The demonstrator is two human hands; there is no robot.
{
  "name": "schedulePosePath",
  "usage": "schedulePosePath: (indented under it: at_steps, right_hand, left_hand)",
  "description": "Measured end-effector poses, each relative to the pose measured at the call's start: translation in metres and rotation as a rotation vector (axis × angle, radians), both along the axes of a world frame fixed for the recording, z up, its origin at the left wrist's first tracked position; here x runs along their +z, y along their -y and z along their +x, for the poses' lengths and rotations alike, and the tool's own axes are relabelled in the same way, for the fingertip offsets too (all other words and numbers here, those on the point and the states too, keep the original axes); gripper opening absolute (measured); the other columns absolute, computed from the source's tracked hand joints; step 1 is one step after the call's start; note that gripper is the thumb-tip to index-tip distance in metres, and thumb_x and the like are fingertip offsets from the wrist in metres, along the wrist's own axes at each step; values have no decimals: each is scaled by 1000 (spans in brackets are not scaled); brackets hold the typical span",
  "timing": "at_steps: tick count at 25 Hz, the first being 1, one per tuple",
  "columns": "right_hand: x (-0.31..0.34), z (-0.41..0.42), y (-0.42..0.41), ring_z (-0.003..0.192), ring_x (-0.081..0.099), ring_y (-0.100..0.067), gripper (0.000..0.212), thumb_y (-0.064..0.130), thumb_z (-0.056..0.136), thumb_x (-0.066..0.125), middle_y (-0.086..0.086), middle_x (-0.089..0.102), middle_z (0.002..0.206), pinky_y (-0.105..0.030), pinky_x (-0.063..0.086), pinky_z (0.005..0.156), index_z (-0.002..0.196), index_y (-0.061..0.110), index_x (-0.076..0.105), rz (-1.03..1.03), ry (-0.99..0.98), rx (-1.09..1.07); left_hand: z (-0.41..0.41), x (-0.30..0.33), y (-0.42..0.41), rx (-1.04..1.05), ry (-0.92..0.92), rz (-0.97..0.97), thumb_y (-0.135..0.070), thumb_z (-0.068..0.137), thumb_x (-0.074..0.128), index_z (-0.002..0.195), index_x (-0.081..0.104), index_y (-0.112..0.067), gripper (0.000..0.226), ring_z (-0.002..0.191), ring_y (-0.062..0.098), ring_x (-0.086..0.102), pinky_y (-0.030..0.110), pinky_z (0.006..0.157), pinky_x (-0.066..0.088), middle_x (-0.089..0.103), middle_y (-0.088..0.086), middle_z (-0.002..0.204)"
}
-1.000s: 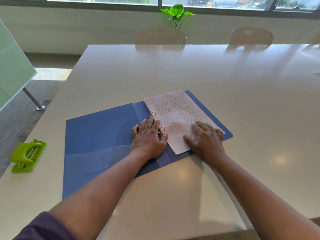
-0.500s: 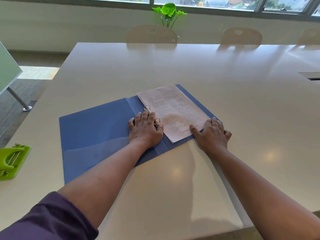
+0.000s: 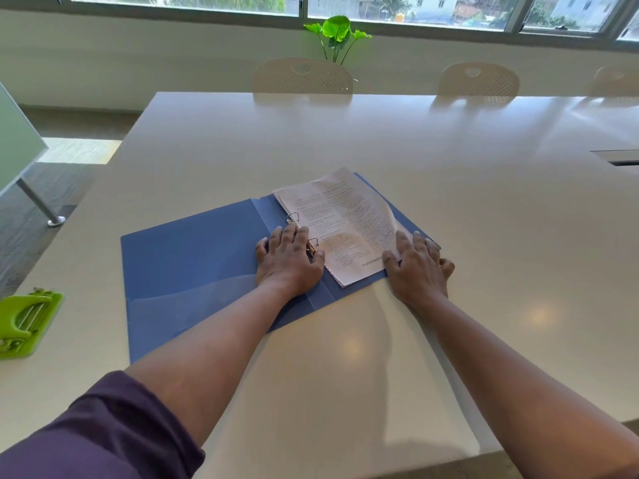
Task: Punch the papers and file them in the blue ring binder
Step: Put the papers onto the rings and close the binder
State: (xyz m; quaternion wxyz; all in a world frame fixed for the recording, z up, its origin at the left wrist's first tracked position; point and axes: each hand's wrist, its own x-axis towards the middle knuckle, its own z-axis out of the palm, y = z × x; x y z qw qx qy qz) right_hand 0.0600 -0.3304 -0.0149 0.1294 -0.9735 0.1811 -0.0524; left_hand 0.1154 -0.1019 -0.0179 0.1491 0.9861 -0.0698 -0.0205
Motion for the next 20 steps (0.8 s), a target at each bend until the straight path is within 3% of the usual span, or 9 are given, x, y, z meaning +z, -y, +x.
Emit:
schedulePosePath:
  at_steps: [4,8,12,16,18,19,20]
  right_hand:
    - [9,3,-10,148,26,-26,72,46,92,56,-4,48,151,-51,20,109,155,23,30,122,141,-73]
    - [13,4,-3,152,13,-33,95,70,86,49,-8,29,163,-58,18,113,156,9,29,-51,-62,-137]
    - [5,2,1,155,4,-35,82,70,92,32,-11,17,168,-60,12,114,151,14,42,-66,-205,-110]
    - [5,-1,-9,156,4,-31,57,53,100,34,-10,22,168,-58,9,116,152,31,42,60,-90,-26]
    - [6,2,-11,155,16,-28,53,44,101,43,-8,35,162,-54,12,117,153,34,40,144,50,7]
    - [9,3,-14,148,32,-28,56,39,99,50,-7,48,152,-51,20,116,153,31,38,249,139,1]
    - [14,4,-17,131,52,-26,59,35,98,56,-4,62,129,-46,34,110,153,27,38,415,230,-27]
  left_hand:
    - [-1,1,0,-2,2,-8,-59,98,31,159,23,-30,68,157,23,7,48,123,2,14,-2,170]
    - [0,0,0,1,4,-10,-59,98,32,159,24,-30,68,157,23,7,48,124,2,14,-2,170]
    - [0,0,0,1,11,-16,-58,98,33,158,26,-30,67,157,23,7,48,124,3,15,-2,170]
    - [0,0,1,-3,6,-22,-59,98,32,158,25,-30,68,157,23,7,49,124,3,15,-2,170]
    - [-1,1,0,-4,12,-23,-59,98,32,158,25,-30,67,157,23,8,49,124,3,16,-2,170]
    - [-1,1,0,-7,17,-24,-59,98,33,158,25,-30,68,157,24,8,49,124,4,16,-1,170]
    - [-1,1,0,-9,19,-25,-59,98,33,158,25,-30,68,157,24,8,49,124,4,16,-1,170]
